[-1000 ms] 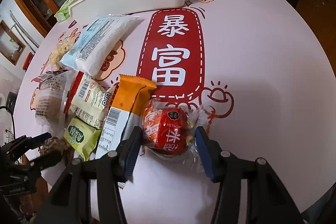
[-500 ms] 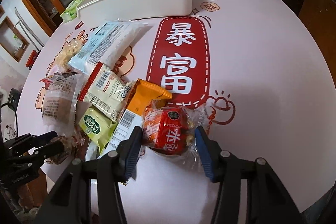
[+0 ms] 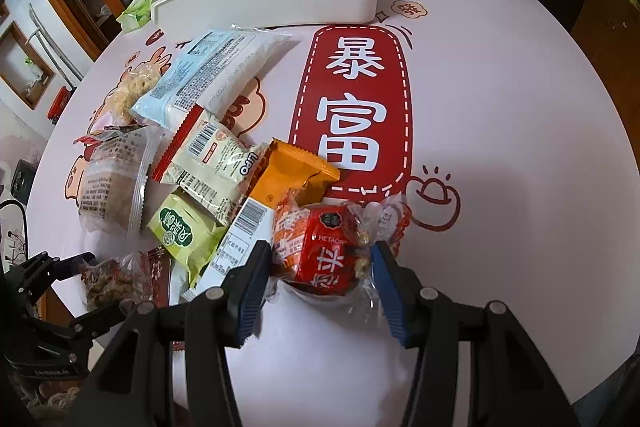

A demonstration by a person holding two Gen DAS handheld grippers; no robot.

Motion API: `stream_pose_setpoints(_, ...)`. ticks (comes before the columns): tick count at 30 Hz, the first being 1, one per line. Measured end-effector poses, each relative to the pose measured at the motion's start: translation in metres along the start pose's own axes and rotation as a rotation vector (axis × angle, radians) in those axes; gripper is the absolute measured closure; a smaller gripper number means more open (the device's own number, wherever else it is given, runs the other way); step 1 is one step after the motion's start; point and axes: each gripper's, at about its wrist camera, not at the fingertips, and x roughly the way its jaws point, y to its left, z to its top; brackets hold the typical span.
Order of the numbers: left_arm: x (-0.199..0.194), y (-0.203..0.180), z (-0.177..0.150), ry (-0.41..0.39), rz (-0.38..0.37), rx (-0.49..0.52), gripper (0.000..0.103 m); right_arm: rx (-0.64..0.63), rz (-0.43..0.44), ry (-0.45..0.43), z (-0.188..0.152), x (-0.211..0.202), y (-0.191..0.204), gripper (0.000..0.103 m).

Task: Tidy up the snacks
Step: 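Carry both snacks into the white tray and open both grippers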

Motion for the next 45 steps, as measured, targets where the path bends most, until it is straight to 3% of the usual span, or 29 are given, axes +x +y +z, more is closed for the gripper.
stream_pose_setpoints(2,0.001,-0.003,-0.001,-0.003,0.007,0.019,0.023,-0.001,-0.003,0.003,0.000,0.000,0.000,0.051)
stream_pose_setpoints(4,0.000,-0.008,0.001,-0.009,-0.028,0.045,0.039,-0.002,-0.004,0.003,0.000,-0.001,0.001,0.051)
stream_pose_setpoints(5,0.000,-0.011,0.001,-0.004,-0.048,0.060,0.058,-0.001,-0.005,0.004,0.000,-0.001,0.001,0.051)
stream_pose_setpoints(8,0.000,-0.020,0.002,-0.004,-0.013,0.099,0.059,0.000,-0.001,0.000,0.001,-0.003,0.003,0.051)
stream_pose_setpoints(17,-0.019,-0.014,0.010,-0.049,-0.009,0.063,0.059,0.008,0.021,-0.043,0.007,-0.022,0.009,0.051)
stream_pose_setpoints(24,-0.074,-0.009,0.040,-0.198,0.010,0.073,0.059,0.022,0.068,-0.124,0.027,-0.048,0.021,0.051)
stream_pose_setpoints(30,-0.130,0.009,0.092,-0.364,0.015,0.014,0.059,0.010,0.109,-0.221,0.058,-0.079,0.038,0.051)
stream_pose_setpoints(35,-0.164,0.018,0.143,-0.462,0.050,0.020,0.059,-0.010,0.110,-0.319,0.105,-0.107,0.051,0.051)
stream_pose_setpoints(45,-0.188,0.019,0.244,-0.542,0.094,0.070,0.059,0.041,0.028,-0.464,0.203,-0.130,0.060,0.051)
